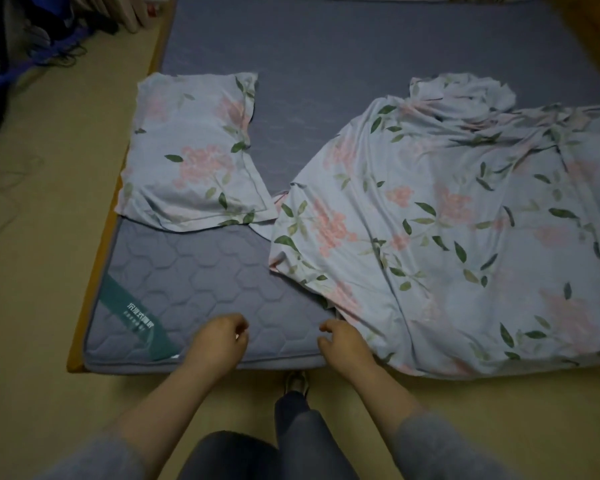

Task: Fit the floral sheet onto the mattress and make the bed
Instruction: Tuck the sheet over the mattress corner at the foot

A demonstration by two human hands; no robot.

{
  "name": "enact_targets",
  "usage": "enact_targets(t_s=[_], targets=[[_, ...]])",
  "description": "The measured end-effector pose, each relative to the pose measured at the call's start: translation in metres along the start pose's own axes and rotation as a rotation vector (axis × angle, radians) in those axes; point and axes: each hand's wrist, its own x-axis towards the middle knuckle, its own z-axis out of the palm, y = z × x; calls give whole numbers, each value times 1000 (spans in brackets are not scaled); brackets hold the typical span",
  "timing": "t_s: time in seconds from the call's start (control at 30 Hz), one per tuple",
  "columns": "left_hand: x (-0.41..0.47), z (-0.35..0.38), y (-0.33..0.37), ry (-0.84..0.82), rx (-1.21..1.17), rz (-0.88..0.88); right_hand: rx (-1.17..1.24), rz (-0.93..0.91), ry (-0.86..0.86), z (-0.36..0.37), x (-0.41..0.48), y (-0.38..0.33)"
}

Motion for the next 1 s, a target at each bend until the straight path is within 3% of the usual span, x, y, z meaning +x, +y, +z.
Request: enact_targets(t_s=[0.4, 0.6, 0.73, 0.87, 1.0], targets=[[124, 39, -8, -208, 77, 95, -69, 160, -31, 40, 89, 23], [189, 69, -4, -324, 224, 194, -246, 151, 135, 68, 141, 35], [211, 86, 1, -427, 287, 271, -139, 295, 197, 74, 171, 55], [222, 92, 13, -417, 273, 319, 119, 174, 408, 65, 170, 70], [226, 96, 41, -431, 275, 411, 411, 211, 470, 16, 154, 85]])
